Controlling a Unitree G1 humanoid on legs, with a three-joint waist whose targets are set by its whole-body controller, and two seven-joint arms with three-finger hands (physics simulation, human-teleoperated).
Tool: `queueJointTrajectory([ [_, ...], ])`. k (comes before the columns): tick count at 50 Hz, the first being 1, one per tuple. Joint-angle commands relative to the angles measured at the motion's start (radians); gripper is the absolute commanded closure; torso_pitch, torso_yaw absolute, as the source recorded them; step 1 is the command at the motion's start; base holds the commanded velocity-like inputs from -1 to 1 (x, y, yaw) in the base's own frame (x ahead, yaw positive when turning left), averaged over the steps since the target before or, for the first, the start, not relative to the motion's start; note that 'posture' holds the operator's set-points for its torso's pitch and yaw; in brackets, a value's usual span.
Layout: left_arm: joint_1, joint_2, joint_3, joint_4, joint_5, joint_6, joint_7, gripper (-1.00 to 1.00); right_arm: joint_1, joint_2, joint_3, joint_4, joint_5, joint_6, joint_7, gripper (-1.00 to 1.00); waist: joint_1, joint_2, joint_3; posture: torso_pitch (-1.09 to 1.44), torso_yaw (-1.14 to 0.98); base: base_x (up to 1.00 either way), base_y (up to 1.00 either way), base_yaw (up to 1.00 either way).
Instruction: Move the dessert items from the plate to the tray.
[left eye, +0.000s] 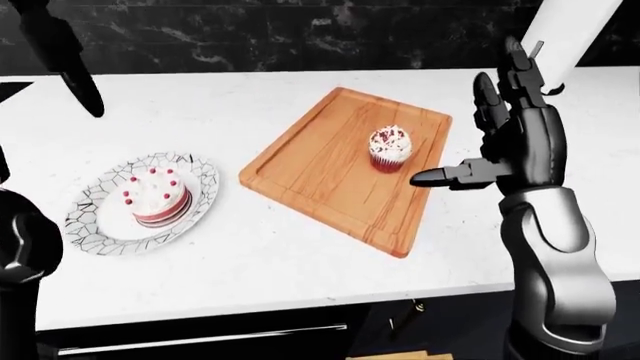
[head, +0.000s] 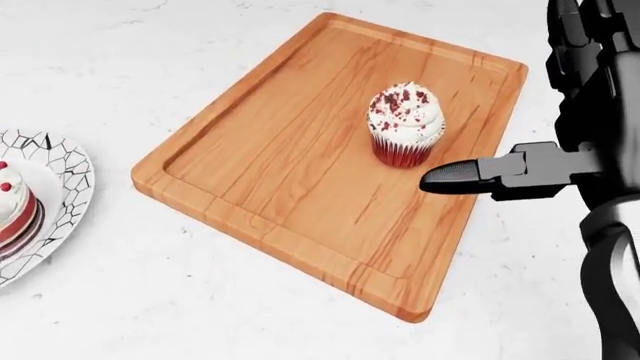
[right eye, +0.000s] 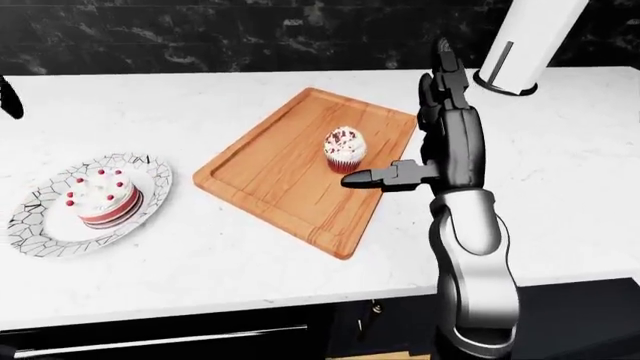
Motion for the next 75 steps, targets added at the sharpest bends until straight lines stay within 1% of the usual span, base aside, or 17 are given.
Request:
queueJointTrajectory([
  [1, -0.01, 0.015, 0.012, -0.065, -0.06, 0.019, -0.029, -1.0, -0.03, -0.009, -0.003, -0.029, 0.0, -0.021, -0.001, -1.0, -0.002, 0.007, -0.027, 0.0, 0.0, 0.0, 0.0, 0.0],
  [3, 0.024, 0.025, 0.012, -0.103, -0.074, 0.036, -0.044, -1.0, -0.033, -0.009, -0.003, -0.021, -0.002, -0.024, -0.002, -1.0, -0.002, 0.007, -0.027, 0.0, 0.0, 0.0, 0.0, 0.0],
  [6, 0.108, 0.043, 0.029, -0.217, -0.123, 0.106, -0.112, -1.0, -0.034, -0.008, 0.003, -0.016, -0.004, -0.027, 0.0, -1.0, -0.002, 0.008, -0.027, 0.0, 0.0, 0.0, 0.0, 0.0],
  [11, 0.204, 0.066, 0.046, -0.35, -0.179, 0.182, -0.146, -1.0, -0.038, -0.008, 0.002, -0.014, -0.007, -0.024, 0.003, -1.0, -0.003, 0.011, -0.028, 0.0, 0.0, 0.0, 0.0, 0.0],
  [15, 0.294, 0.086, 0.07, -0.471, -0.227, 0.254, -0.177, -1.0, -0.042, -0.002, 0.014, 0.003, -0.014, -0.037, 0.003, -1.0, -0.003, 0.013, -0.027, 0.0, 0.0, 0.0, 0.0, 0.0],
  [18, 0.395, 0.109, 0.099, -0.577, -0.273, 0.315, -0.198, -1.0, -0.042, 0.006, 0.019, 0.014, -0.016, -0.051, 0.004, -1.0, -0.004, 0.017, -0.028, 0.0, 0.0, 0.0, 0.0, 0.0],
  [21, 0.479, 0.119, 0.123, -0.687, -0.319, 0.37, -0.196, -1.0, -0.037, 0.011, 0.022, 0.023, -0.018, -0.063, 0.006, -1.0, -0.005, 0.021, -0.028, 0.0, 0.0, 0.0, 0.0, 0.0],
  [26, 0.594, 0.16, 0.165, -0.773, -0.385, 0.398, -0.19, -1.0, -0.031, 0.015, 0.021, 0.027, -0.019, -0.073, 0.008, -1.0, -0.004, 0.025, -0.03, 0.0, 0.0, 0.0, 0.0, 0.0],
  [30, 0.639, 0.184, 0.175, -0.812, -0.413, 0.422, -0.18, -1.0, -0.032, 0.017, 0.024, 0.036, -0.02, -0.081, 0.009, -1.0, -0.005, 0.027, -0.03, 0.0, 0.0, 0.0, 0.0, 0.0],
  [33, 0.689, 0.177, 0.189, -0.852, -0.436, 0.439, -0.177, -1.0, -0.034, 0.018, 0.024, 0.043, -0.019, -0.086, 0.009, -1.0, -0.004, 0.028, -0.03, 0.0, 0.0, 0.0, 0.0, 0.0],
  [35, 0.694, 0.176, 0.184, -0.849, -0.433, 0.428, -0.17, -1.0, -0.035, 0.018, 0.026, 0.049, -0.019, -0.091, 0.009, -1.0, -0.004, 0.03, -0.029, 0.0, 0.0, 0.0, 0.0, 0.0],
  [38, 0.715, 0.152, 0.176, -0.932, -0.424, 0.49, -0.175, -1.0, -0.033, 0.02, 0.027, 0.053, -0.018, -0.096, 0.009, -1.0, -0.002, 0.031, -0.031, 0.0, 0.0, 0.0, 0.0, 0.0],
  [44, 0.797, 0.129, 0.212, -1.029, -0.419, 0.535, -0.191, -1.0, -0.028, 0.019, 0.027, 0.051, -0.019, -0.1, 0.01, -1.0, -0.003, 0.031, -0.03, 0.0, 0.0, 0.0, 0.0, 0.0],
  [49, 0.812, 0.108, 0.205, -1.077, -0.406, 0.567, -0.199, -1.0, -0.024, 0.024, 0.031, 0.056, -0.022, -0.109, 0.01, -1.0, -0.004, 0.031, -0.03, 0.0, 0.0, 0.0, 0.0, 0.0],
  [54, 0.814, 0.103, 0.214, -1.076, -0.397, 0.559, -0.203, -1.0, -0.019, 0.023, 0.026, 0.053, -0.021, -0.11, 0.011, -1.0, -0.003, 0.029, -0.031, 0.0, 0.0, 0.0, 0.0, 0.0],
  [67, 0.916, 0.104, 0.264, -1.085, -0.412, 0.515, -0.191, -1.0, -0.017, 0.025, 0.029, 0.058, -0.023, -0.116, 0.011, -1.0, -0.003, 0.032, -0.032, 0.0, 0.0, 0.0, 0.0, 0.0],
  [75, 0.914, 0.106, 0.259, -1.088, -0.417, 0.515, -0.184, -0.99, -0.023, 0.027, 0.031, 0.053, -0.022, -0.107, 0.01, -1.0, -0.003, 0.031, -0.031, 0.0, 0.0, 0.0, 0.0, 0.0],
])
